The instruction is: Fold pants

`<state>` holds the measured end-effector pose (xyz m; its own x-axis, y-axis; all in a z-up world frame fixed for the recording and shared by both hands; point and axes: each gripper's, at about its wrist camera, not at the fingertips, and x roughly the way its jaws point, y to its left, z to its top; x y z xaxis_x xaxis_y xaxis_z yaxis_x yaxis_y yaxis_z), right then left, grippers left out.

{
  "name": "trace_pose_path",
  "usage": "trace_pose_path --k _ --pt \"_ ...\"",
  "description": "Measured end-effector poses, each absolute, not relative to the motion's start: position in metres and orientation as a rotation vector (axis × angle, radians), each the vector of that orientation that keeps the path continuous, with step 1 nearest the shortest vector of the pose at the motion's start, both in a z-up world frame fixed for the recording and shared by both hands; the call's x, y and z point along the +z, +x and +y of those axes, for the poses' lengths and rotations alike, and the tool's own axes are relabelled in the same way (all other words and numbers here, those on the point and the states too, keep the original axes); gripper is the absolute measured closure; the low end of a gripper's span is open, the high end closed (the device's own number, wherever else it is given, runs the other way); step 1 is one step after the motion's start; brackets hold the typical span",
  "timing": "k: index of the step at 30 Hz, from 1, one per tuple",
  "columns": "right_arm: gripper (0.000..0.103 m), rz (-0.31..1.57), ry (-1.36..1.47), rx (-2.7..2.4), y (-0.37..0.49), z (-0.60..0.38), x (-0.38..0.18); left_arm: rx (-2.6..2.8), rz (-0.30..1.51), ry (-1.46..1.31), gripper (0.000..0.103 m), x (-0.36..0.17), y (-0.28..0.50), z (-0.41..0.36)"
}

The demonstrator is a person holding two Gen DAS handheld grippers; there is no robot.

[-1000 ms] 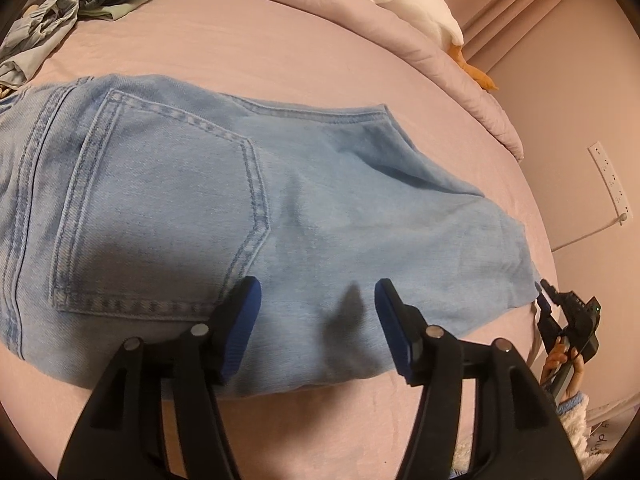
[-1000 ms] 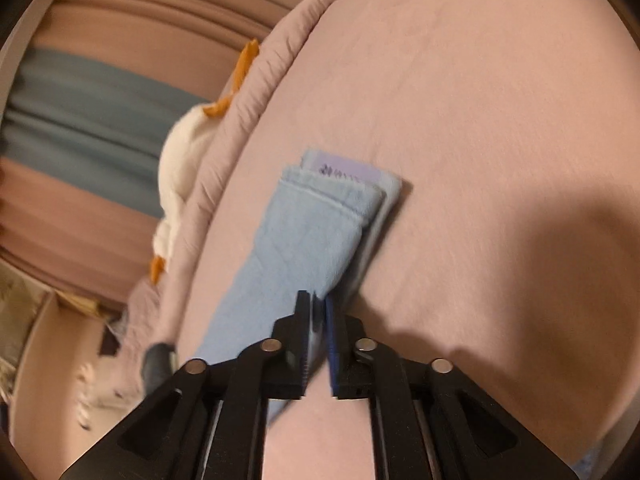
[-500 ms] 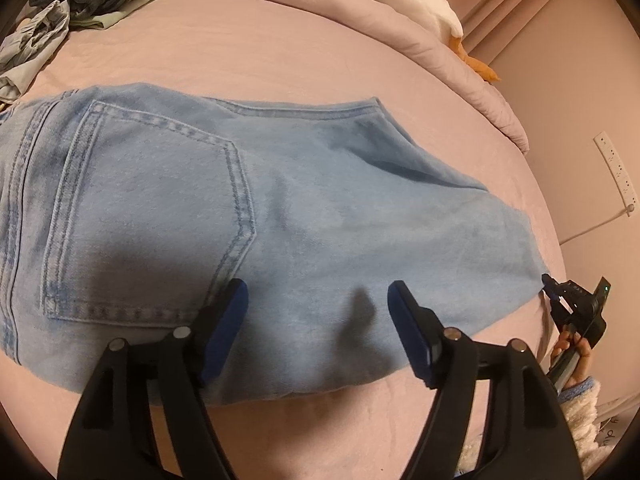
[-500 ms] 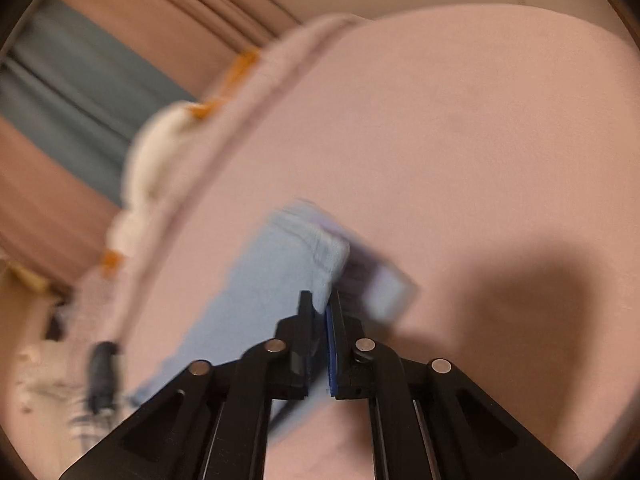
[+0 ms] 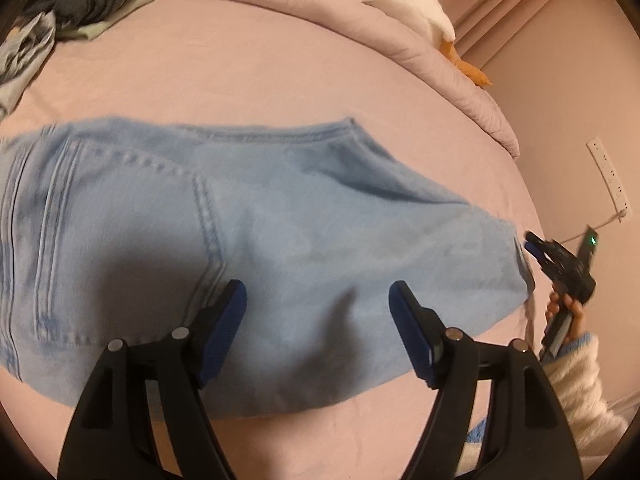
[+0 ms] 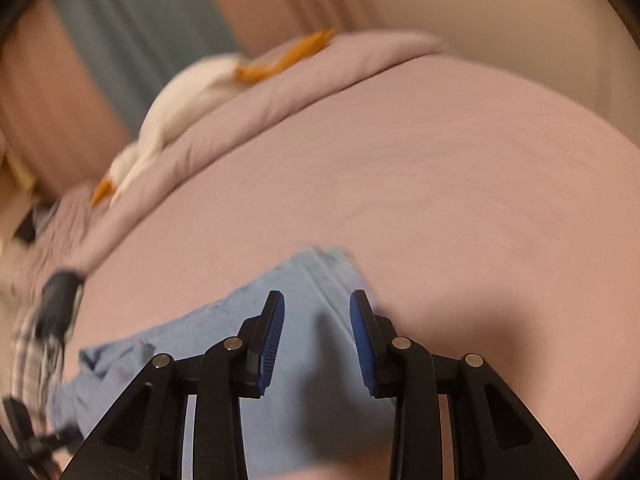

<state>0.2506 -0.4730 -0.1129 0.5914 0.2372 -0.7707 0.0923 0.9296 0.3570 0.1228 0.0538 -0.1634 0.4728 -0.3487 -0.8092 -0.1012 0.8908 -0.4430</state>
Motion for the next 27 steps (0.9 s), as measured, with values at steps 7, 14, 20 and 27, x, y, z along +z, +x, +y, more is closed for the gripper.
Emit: trace_pose_path --k 7,14,20,27 --pt "0.068 1.093 0.231 0.173 0.307 -0.455 -0.14 -0.163 1.054 -0.463 0.029 -0.154 0.155 0.045" --pt "0.089 1.094 0.143 0.245 0.293 -0.459 -0.141 -0.195 1.104 -0.479 0.03 -0.165 0.196 0.032" --pt "0.093 0.958 0.211 0.164 0.277 -0.461 -0.117 -0.161 1.106 -0.379 0.037 -0.175 0.229 0.013" --pt "0.094 0.883 0.094 0.042 0.273 -0.457 -0.1 -0.093 1.044 -0.378 0.029 -0.19 0.261 0.007"
